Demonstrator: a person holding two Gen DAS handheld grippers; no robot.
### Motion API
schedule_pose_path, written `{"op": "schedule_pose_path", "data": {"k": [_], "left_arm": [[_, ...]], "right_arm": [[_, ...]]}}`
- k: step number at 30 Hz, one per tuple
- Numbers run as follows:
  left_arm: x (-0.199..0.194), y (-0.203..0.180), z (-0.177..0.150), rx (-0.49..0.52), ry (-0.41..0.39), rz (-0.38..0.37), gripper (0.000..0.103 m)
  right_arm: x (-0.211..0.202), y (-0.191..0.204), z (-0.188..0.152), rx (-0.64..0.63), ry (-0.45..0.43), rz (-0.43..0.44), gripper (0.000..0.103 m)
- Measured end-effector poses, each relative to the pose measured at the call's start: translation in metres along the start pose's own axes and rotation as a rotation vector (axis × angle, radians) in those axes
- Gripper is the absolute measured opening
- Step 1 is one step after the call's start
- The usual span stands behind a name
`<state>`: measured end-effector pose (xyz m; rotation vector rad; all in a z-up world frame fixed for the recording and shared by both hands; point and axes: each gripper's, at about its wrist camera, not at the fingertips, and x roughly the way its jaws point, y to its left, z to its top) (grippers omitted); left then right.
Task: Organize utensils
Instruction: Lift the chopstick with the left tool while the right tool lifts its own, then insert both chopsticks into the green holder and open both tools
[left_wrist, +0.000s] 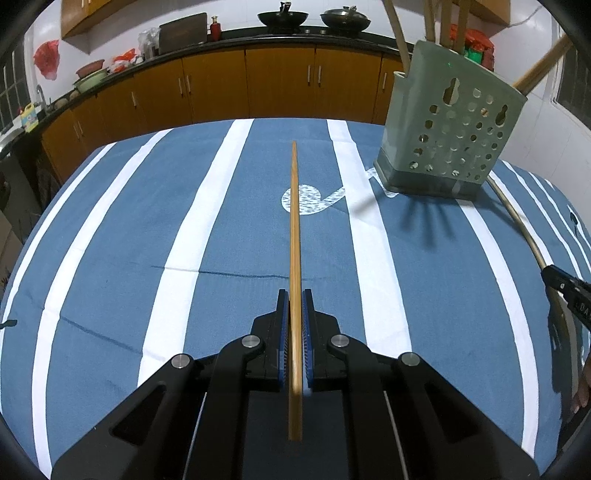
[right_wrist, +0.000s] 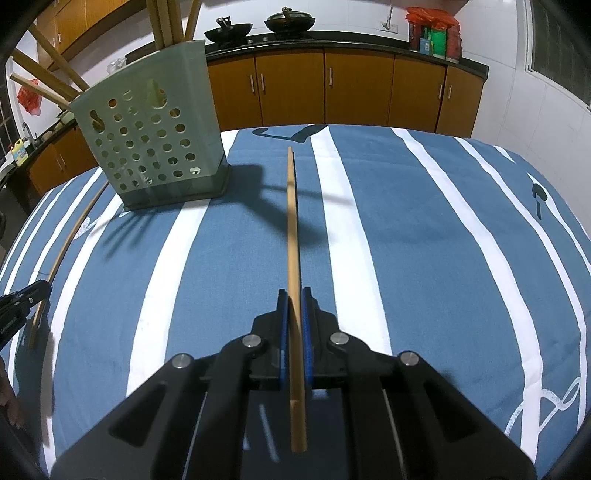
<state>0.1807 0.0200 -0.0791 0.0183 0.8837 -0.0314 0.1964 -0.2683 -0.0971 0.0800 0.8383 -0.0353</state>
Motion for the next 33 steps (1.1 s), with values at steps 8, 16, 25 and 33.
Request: {"op": "schedule_pose_path", "data": {"k": [8,16,25,33], "left_arm": [[-0.008,0.006,0.005,-0.010,0.002,-0.018,0.007],[-0.053,0.012,0.035,-0.035,-0.148,-0.053,0.007],[-0.098,0.017,0.065,-0.058,-0.282,-0.099,0.007],[-0.136,0.011,0.089,-0.043,-0.388,-0.153,0.007]], "right_arm": [[-0.016,-0.005,0.005,0.014,-0.040,-0.001,0.008],[-0.064,-0.013,0.032,0.044,-0.192,0.011,0.008],[-0.099,-0.009,0.056,0.037,-0.306,0.031,0.008],[-0.143,-0.004,0.081,0.029,-0.429,0.088,0.008]]}}
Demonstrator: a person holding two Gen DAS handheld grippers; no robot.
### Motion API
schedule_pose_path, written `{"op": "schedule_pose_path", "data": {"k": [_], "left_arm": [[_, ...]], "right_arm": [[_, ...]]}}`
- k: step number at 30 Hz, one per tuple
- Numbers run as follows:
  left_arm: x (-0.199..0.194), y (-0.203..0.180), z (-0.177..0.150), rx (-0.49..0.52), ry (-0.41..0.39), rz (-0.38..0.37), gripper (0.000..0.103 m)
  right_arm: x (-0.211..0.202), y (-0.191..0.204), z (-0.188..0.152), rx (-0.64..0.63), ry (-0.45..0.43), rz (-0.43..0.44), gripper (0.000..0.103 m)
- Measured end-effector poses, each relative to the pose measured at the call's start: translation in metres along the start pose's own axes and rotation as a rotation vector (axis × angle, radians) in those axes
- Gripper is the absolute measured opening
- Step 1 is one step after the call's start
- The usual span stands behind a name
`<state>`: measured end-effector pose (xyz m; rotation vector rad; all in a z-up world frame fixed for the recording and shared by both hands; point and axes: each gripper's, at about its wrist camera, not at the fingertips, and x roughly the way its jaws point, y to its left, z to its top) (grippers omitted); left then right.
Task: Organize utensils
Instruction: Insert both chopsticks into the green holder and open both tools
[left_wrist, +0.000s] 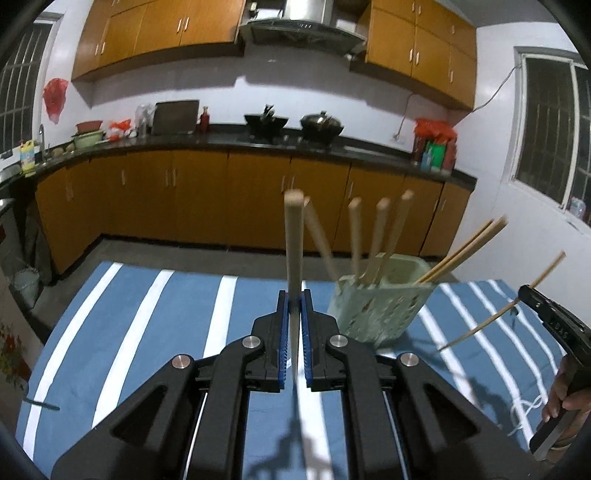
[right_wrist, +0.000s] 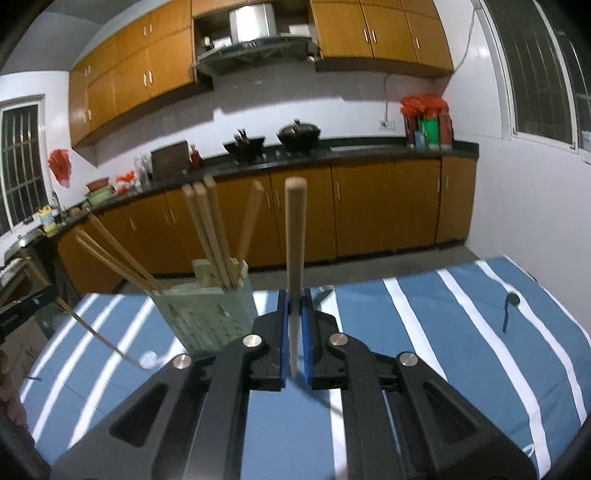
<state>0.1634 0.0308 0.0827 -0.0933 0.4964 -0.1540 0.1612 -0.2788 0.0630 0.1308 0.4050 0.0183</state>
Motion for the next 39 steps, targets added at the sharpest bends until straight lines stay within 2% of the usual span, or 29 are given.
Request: {"op": "schedule_pose_path", "data": {"k": [7,12,17,21,26,34,37,38,39], "left_arm": [[-0.016,-0.028,0.024,0.019,-0.069,-0.086,0.007],[-0.030,-0.056,0.047,0.036,-0.159,-0.145,0.007],[-0.038,-0.067,0.067,0.020,-0.265,-0.147,0.007],[-0.029,-0.074,0.076,0.019,-0.326,-0.115,0.007],[-0.006,-0.077,0.070,0.029,-0.299,-0.096,0.007],[0.035,-0.069,0.056,-0.011,-0.192,-0.105,0.007],[0.032,-0.063,0.053,-0.019,-0.185,-0.113,0.009],[0.029,-0.062,0.053,-0.016,-0.189,-0.113,0.011],[0.025,-0.060,0.054,-0.016,-0.193,-0.110,0.023]], "right_arm": [[-0.030,0.017,0.036,0.010,-0.096,0.116,0.008],[-0.053,0.034,0.064,-0.003,-0.188,0.185,0.008],[-0.052,0.053,0.082,-0.043,-0.241,0.193,0.008],[-0.037,0.063,0.085,-0.065,-0.225,0.181,0.008],[-0.010,0.069,0.081,-0.085,-0.189,0.154,0.008],[0.030,0.076,0.075,-0.098,-0.099,0.125,0.009],[0.024,0.072,0.074,-0.090,-0.113,0.124,0.016],[0.022,0.069,0.074,-0.085,-0.120,0.121,0.023],[0.018,0.066,0.075,-0.074,-0.131,0.120,0.030]]}}
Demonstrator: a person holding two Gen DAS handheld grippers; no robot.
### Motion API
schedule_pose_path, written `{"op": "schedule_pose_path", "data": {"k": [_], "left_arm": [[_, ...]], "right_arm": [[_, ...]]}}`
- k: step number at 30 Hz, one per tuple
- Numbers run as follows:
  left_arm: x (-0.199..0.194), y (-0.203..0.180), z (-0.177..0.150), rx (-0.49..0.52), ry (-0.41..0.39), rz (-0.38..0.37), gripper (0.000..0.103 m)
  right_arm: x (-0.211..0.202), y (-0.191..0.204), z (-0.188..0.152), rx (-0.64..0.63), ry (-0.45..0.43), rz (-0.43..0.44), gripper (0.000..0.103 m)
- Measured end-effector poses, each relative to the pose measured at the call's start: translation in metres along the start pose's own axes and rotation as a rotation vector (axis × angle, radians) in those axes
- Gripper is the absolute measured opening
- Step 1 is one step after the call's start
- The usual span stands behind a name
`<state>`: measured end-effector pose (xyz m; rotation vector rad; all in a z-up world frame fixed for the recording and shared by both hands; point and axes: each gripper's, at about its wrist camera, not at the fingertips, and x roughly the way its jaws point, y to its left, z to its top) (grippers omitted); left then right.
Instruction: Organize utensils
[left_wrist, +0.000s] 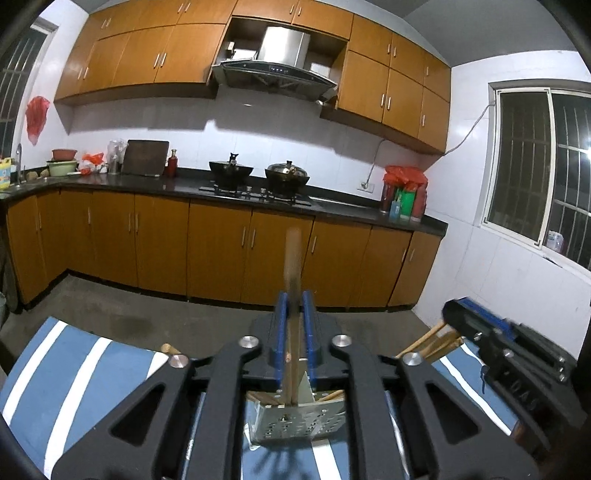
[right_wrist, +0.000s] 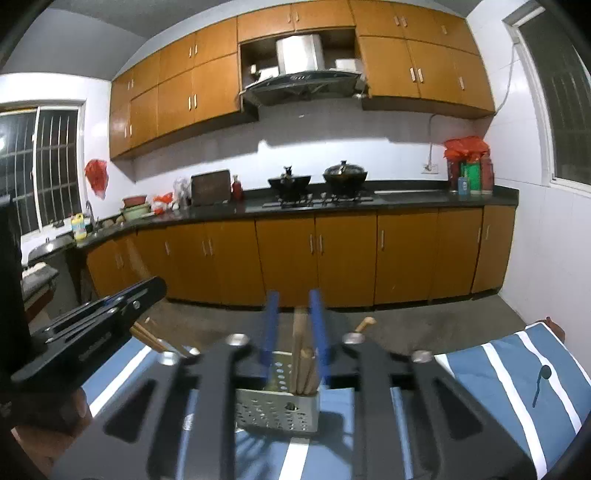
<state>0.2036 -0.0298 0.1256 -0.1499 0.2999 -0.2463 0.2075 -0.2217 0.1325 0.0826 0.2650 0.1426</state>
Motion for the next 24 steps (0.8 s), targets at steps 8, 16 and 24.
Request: {"op": "schedule_pose_path", "data": {"k": [8,16,24], "left_arm": [[-0.044,0.014,0.012,-0.013,-0.076,0.027,0.064],[-0.108,0.030,-0.002,0.031,-0.150,0.131,0.101],[-0.145,0.029,-0.038,0.114,-0.144,0.236,0.101]], "right_arm": [[-0.045,-0.022,-0.002,0.042,-0.066,-0.031,0.056],[-0.101,-0.024,-0.027,0.027,-0.124,-0.088,0.097],[-0.144,-0.005,-0.067,-0.050,-0.146,-0.211,0.099]]}}
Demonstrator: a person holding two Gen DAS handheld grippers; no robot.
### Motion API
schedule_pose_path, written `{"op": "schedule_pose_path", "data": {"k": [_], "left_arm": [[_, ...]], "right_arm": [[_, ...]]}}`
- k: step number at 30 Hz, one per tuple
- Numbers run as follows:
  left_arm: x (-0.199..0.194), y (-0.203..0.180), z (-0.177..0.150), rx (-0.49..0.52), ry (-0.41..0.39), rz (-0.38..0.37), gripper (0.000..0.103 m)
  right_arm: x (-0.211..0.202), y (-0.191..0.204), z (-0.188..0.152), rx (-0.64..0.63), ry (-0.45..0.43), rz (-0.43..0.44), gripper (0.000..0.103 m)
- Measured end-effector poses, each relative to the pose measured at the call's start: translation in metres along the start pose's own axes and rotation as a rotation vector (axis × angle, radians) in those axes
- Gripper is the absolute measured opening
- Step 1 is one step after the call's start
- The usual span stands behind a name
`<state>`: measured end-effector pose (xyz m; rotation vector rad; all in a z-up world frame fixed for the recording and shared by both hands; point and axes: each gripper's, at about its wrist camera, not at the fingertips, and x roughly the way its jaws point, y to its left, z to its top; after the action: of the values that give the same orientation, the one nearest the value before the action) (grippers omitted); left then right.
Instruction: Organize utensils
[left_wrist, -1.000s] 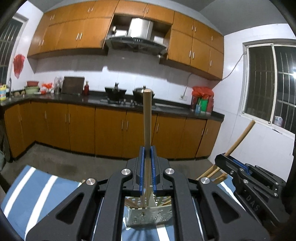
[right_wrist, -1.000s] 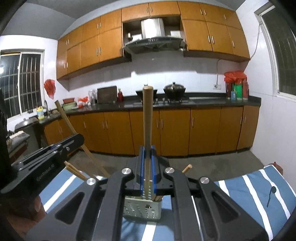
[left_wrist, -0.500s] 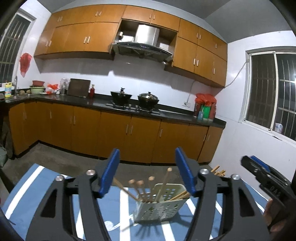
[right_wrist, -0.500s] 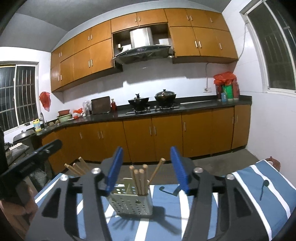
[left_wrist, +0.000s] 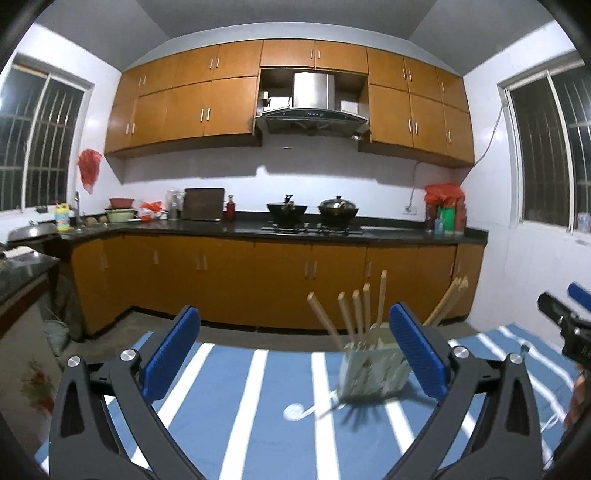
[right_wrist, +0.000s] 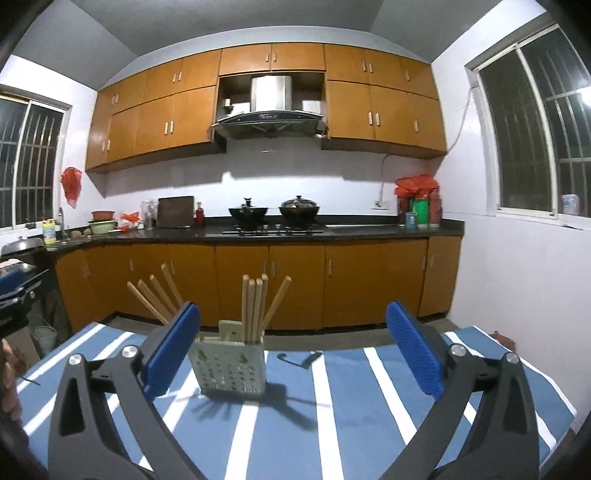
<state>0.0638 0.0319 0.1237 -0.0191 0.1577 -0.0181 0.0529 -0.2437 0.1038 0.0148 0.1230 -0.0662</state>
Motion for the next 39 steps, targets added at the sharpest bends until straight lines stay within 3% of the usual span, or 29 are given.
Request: {"op": "schedule_pose_path", "data": {"k": [3,7,18,28,39], "left_arm": [[-0.014,-0.004,-0.018,0.031,0.010,0.014,0.101],[-0.025,-0.005,-0.038,0.033,0.036,0.022,0.101],[-0.037,-0.006,-0.074,-0.011,0.119,0.003,0.101],[-0.039,-0.022,-0.100,0.055,0.174,0.014,0.101],[-0.038,-0.026,-0.118,0.061,0.215,0.016,0.101]], "right_arm": [[-0.013,0.000,-0.015,0.024,0.006,-0.030,0.099],[-0.022,-0.002,-0.038,0.059,0.077,0.012,0.099],[-0.036,0.013,-0.080,0.033,0.166,0.035,0.099],[-0.037,0.018,-0.100,0.011,0.210,0.035,0.099],[-0.032,0.017,-0.116,0.006,0.253,0.026,0.099]]}}
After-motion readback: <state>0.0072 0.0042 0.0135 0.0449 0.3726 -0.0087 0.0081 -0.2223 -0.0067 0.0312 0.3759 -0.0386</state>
